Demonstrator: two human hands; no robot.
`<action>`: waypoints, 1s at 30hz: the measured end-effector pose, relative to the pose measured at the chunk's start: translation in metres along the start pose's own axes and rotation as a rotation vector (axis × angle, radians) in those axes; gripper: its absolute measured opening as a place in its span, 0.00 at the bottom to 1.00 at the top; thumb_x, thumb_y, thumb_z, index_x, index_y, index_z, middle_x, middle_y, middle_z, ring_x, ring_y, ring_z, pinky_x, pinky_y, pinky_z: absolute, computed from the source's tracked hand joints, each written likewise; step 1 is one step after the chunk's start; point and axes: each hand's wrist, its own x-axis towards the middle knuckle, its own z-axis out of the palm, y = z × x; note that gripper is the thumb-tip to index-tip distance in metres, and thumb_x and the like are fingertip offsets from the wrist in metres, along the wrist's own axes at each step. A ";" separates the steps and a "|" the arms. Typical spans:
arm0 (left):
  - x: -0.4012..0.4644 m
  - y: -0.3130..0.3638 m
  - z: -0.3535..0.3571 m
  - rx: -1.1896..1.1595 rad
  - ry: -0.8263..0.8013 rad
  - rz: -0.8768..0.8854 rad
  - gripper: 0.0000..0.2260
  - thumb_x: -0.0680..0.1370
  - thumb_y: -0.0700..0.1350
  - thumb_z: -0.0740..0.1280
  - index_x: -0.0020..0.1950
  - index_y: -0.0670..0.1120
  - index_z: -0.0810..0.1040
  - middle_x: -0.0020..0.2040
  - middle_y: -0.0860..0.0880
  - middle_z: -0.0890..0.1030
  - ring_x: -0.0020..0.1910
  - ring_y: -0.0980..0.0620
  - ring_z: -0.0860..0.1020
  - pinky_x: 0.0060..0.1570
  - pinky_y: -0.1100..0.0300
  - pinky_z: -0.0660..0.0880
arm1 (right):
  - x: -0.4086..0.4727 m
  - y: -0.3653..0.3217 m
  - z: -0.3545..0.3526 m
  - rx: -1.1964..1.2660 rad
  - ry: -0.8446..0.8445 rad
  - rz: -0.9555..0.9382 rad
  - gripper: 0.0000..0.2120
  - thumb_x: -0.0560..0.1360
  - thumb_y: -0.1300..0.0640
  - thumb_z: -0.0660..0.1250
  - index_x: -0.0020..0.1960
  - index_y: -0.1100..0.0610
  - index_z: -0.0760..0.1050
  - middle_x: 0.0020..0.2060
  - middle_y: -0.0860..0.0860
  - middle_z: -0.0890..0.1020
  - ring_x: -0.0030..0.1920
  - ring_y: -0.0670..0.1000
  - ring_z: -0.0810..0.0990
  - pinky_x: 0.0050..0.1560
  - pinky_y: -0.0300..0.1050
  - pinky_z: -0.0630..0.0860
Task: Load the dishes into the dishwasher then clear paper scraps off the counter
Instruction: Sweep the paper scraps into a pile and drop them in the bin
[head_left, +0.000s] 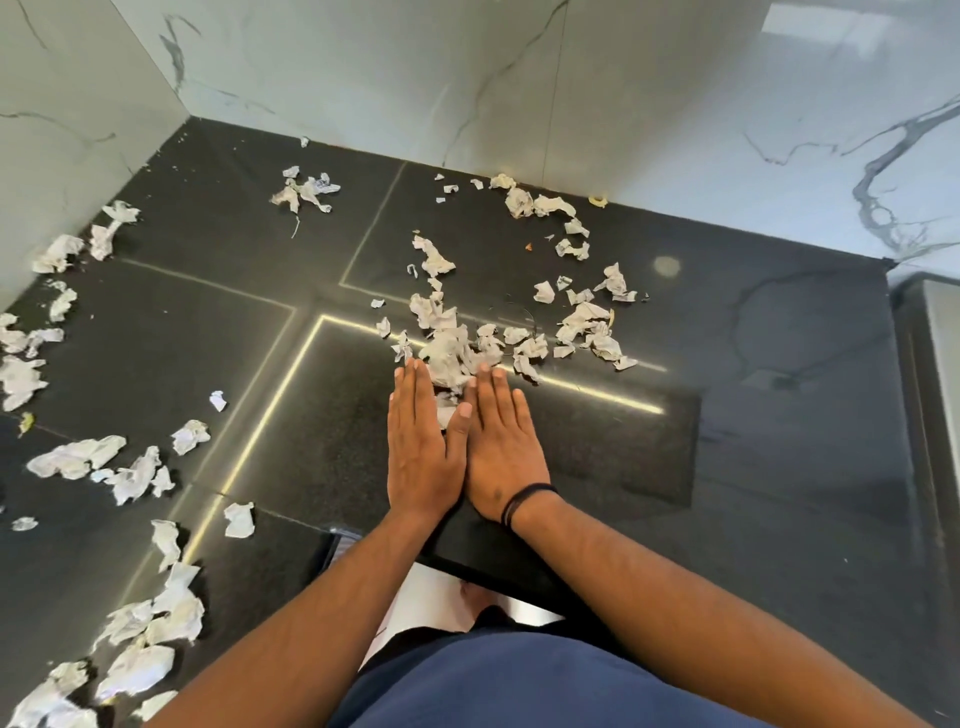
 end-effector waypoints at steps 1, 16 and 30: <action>0.000 0.000 -0.001 -0.025 0.005 -0.007 0.33 0.84 0.60 0.51 0.83 0.44 0.49 0.84 0.48 0.51 0.82 0.55 0.45 0.81 0.51 0.47 | 0.007 0.001 -0.002 -0.004 -0.012 -0.054 0.32 0.83 0.49 0.46 0.81 0.60 0.38 0.79 0.57 0.35 0.78 0.55 0.31 0.79 0.56 0.41; 0.002 -0.002 0.002 0.092 -0.023 0.048 0.37 0.83 0.65 0.48 0.83 0.41 0.50 0.84 0.46 0.49 0.82 0.50 0.44 0.81 0.51 0.47 | 0.034 0.108 -0.034 0.175 0.263 0.567 0.39 0.82 0.36 0.46 0.80 0.64 0.45 0.80 0.62 0.50 0.80 0.60 0.46 0.79 0.59 0.49; 0.027 -0.027 -0.017 -0.032 0.054 -0.064 0.34 0.84 0.62 0.51 0.83 0.41 0.52 0.83 0.44 0.49 0.82 0.50 0.44 0.81 0.52 0.47 | 0.032 0.000 -0.008 0.166 0.084 -0.153 0.31 0.84 0.45 0.47 0.81 0.58 0.44 0.81 0.54 0.45 0.80 0.51 0.37 0.80 0.54 0.42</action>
